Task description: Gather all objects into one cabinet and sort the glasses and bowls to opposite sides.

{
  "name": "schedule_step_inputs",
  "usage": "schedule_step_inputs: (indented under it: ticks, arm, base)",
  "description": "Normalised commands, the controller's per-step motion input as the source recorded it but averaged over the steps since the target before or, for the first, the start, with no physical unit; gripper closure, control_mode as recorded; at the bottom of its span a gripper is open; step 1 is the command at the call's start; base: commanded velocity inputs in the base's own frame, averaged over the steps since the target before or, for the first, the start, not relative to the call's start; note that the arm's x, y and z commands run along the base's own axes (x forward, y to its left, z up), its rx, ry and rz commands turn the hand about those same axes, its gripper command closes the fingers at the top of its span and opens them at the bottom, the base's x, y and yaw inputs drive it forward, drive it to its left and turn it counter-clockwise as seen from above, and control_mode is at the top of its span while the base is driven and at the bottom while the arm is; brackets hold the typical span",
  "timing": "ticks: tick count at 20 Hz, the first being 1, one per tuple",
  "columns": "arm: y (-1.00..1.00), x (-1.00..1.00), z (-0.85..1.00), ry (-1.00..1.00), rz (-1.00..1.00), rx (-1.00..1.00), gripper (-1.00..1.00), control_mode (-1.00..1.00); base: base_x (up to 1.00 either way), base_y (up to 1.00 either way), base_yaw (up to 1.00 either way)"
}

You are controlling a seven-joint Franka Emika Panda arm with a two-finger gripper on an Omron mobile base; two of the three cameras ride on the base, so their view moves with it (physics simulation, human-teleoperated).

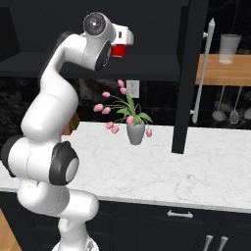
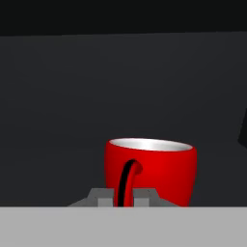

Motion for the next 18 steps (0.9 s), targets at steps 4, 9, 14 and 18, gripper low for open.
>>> schedule_step_inputs:
  ticks: [4,9,14,18]
  arm:
    - [-0.24,-0.39,0.29,0.00,0.00,0.08,1.00,-1.00]
    - [-0.14,-0.57,0.33,0.00,0.07,0.10,1.00,-1.00]
    - [-0.03,-0.72,-0.08,-0.02,0.18,0.03,1.00,-1.00]
    - [0.05,-0.95,-0.36,-0.16,0.10,-0.02,1.00,-1.00]
  base:
    - [0.00,0.00,0.00]
    - [0.00,0.00,0.00]
    - [0.00,0.00,0.00]
    - [0.00,0.00,0.00]
